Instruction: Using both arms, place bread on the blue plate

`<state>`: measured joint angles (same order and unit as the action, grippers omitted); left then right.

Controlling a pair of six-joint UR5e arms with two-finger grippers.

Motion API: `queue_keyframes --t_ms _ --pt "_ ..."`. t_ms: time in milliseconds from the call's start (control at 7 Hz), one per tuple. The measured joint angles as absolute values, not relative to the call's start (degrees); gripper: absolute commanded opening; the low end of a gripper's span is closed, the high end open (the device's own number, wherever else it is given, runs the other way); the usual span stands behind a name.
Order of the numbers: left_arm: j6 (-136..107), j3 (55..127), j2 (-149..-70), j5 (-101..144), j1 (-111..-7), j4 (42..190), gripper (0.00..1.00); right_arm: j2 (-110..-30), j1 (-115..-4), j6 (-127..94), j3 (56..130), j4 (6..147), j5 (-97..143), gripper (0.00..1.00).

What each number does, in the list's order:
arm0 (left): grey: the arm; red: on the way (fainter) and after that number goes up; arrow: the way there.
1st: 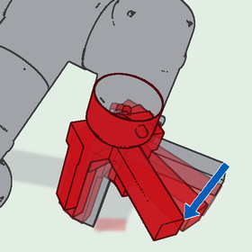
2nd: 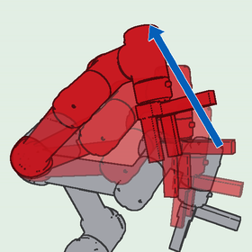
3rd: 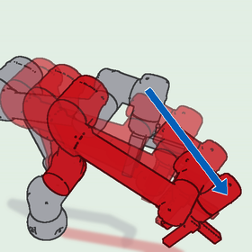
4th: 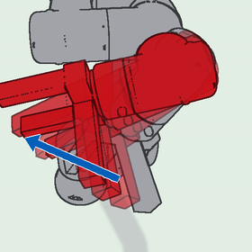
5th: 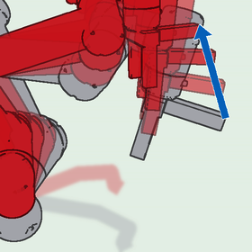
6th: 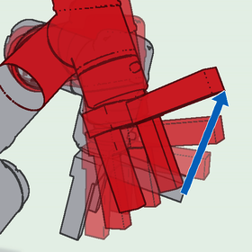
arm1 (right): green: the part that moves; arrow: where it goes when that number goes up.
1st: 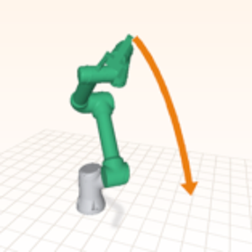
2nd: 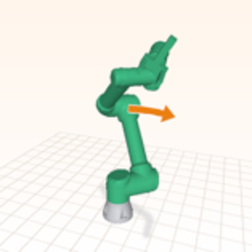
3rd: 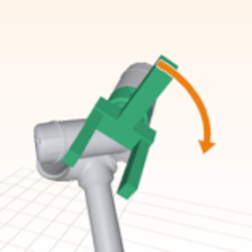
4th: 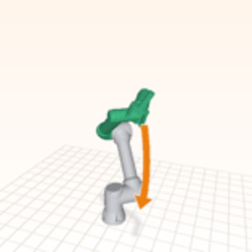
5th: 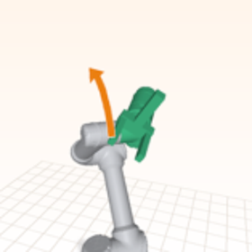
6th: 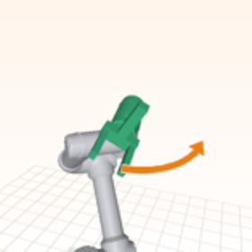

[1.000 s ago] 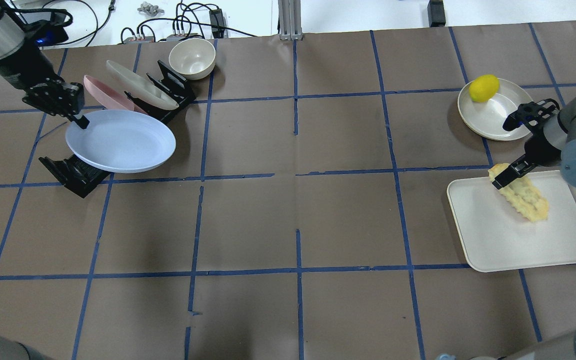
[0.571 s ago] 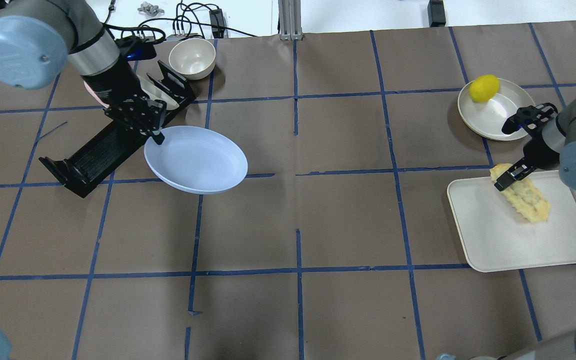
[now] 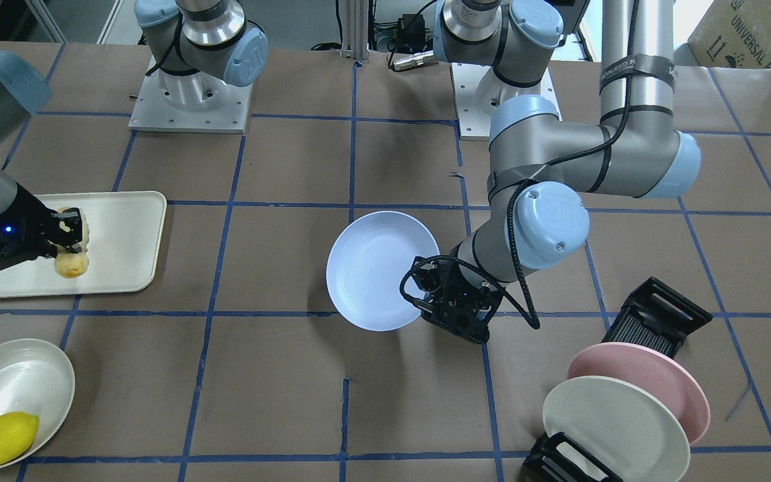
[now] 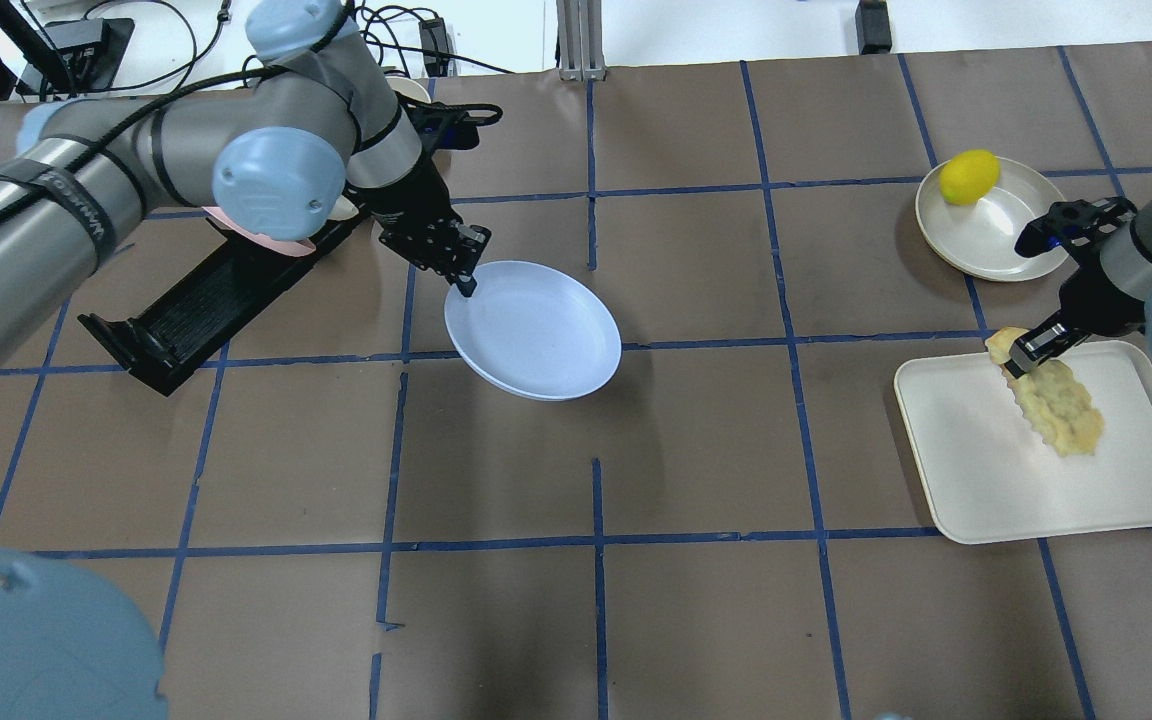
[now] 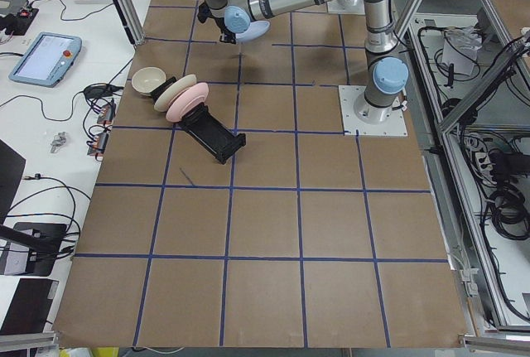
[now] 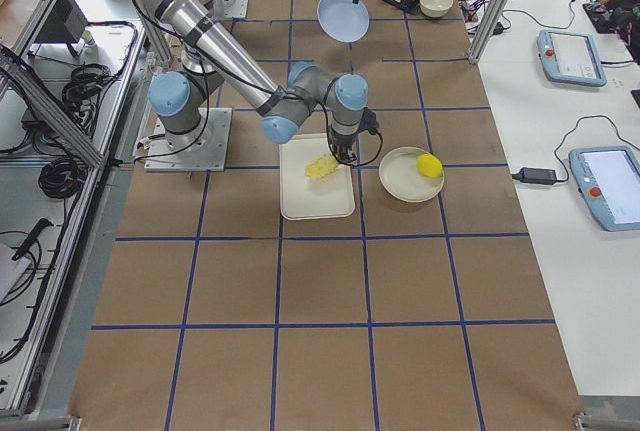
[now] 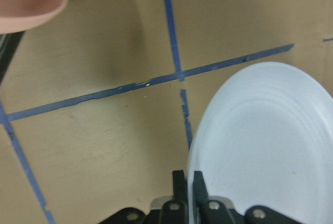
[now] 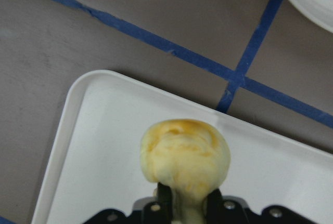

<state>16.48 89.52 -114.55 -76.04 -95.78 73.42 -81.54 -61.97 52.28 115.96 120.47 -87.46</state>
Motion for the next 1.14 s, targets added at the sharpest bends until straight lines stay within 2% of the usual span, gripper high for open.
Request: queue_keyframes --t_ms 286,429,571,714,1143 --pt "14.71 89.86 -117.52 -73.91 -98.0 67.34 0.17 -86.03 -65.73 46.53 115.79 116.15 -87.37 0.3" --pt "14.19 89.89 -119.27 -73.57 -98.42 64.55 0.28 -88.18 -67.85 42.92 115.76 114.54 -87.31 0.31" --pt "13.46 90.02 -120.55 -73.47 -98.65 62.6 0.75 -89.88 -70.43 39.13 115.73 113.31 -87.39 0.31" --pt "12.81 90.49 -120.82 -73.49 -98.74 61.09 0.99 -91.39 -73.01 35.31 115.7 112.19 -87.55 0.31" --pt "12.34 91.12 -114.42 -77.53 -95.04 63.88 1.0 -94.28 -81.11 23.12 115.53 110.35 -87.8 0.32"
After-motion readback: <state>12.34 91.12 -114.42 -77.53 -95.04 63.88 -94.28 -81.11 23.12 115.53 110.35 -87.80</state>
